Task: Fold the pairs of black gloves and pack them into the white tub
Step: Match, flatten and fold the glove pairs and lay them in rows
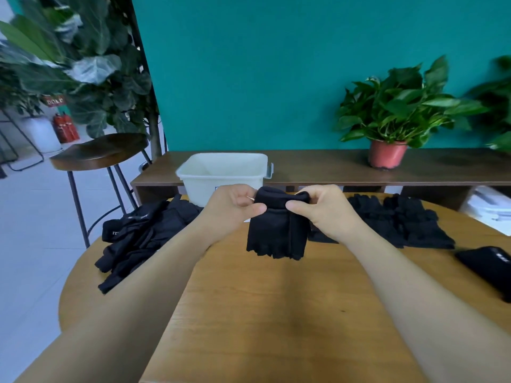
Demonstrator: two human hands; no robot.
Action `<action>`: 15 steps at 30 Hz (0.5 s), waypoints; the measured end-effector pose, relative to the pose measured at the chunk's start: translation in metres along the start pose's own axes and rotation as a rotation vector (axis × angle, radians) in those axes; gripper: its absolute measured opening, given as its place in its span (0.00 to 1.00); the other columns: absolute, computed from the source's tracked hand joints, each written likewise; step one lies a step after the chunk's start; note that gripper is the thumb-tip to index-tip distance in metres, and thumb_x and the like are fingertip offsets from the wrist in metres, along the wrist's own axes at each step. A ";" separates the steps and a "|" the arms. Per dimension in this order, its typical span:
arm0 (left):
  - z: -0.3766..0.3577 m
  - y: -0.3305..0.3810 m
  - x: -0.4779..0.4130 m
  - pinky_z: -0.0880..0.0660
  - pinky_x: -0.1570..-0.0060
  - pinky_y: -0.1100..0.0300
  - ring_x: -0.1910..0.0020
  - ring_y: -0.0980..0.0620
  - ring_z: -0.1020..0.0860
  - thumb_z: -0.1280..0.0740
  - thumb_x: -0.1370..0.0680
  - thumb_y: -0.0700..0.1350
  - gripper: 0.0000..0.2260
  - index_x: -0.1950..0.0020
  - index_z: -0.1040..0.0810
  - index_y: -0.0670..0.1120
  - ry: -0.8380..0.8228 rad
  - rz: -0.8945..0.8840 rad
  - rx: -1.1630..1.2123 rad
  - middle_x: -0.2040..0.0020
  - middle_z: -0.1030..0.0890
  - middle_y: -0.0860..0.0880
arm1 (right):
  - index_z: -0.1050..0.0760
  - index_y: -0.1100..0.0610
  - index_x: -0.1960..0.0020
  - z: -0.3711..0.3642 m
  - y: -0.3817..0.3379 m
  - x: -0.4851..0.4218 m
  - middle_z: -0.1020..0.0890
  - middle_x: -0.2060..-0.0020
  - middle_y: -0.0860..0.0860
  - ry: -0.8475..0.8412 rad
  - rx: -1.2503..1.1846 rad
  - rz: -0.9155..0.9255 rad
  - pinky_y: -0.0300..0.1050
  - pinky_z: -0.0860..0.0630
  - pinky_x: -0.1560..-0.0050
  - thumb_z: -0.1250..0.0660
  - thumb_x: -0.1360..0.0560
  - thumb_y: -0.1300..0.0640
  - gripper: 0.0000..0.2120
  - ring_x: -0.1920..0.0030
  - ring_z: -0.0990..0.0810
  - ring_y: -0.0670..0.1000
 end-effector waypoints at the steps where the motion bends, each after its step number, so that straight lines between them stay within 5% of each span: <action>1: 0.003 0.000 0.001 0.24 0.47 0.60 0.49 0.55 0.17 0.28 0.23 0.44 0.05 0.47 0.18 0.49 0.061 0.001 -0.038 0.53 0.14 0.53 | 0.20 0.47 0.63 0.003 0.000 0.002 0.18 0.68 0.47 0.028 -0.009 -0.015 0.64 0.25 0.43 0.30 0.35 0.40 0.12 0.60 0.21 0.54; 5: 0.012 0.007 0.016 0.23 0.43 0.54 0.47 0.60 0.21 0.29 0.22 0.48 0.05 0.47 0.19 0.53 0.353 0.007 -0.144 0.52 0.19 0.61 | 0.22 0.51 0.65 0.019 -0.008 0.012 0.19 0.71 0.47 0.204 0.085 -0.024 0.58 0.26 0.44 0.30 0.31 0.42 0.13 0.59 0.20 0.54; 9: -0.037 0.029 0.036 0.27 0.51 0.72 0.51 0.68 0.21 0.26 0.27 0.45 0.09 0.52 0.19 0.58 0.093 -0.070 0.027 0.57 0.17 0.63 | 0.31 0.51 0.70 0.016 -0.038 0.030 0.27 0.73 0.45 0.325 0.429 0.132 0.47 0.40 0.50 0.34 0.24 0.45 0.19 0.58 0.28 0.51; 12: -0.049 0.036 0.038 0.25 0.59 0.64 0.59 0.62 0.20 0.28 0.33 0.51 0.07 0.57 0.21 0.55 0.103 -0.104 -0.076 0.62 0.17 0.56 | 0.23 0.48 0.66 -0.003 -0.044 0.033 0.22 0.67 0.44 0.179 0.432 0.201 0.47 0.43 0.41 0.38 0.24 0.37 0.19 0.49 0.31 0.45; 15: -0.042 0.032 0.035 0.28 0.69 0.65 0.70 0.59 0.21 0.31 0.22 0.41 0.01 0.52 0.19 0.46 0.119 -0.091 0.047 0.68 0.18 0.54 | 0.18 0.49 0.61 0.012 -0.044 0.040 0.20 0.65 0.42 0.175 0.290 0.217 0.49 0.41 0.36 0.37 0.23 0.42 0.16 0.45 0.30 0.45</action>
Point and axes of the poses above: each hand's wrist, its own x-axis away from the middle knuckle, its own z-axis out of the back of the hand, y = z × x, the point moved 8 cm from there along -x, towards the middle knuckle
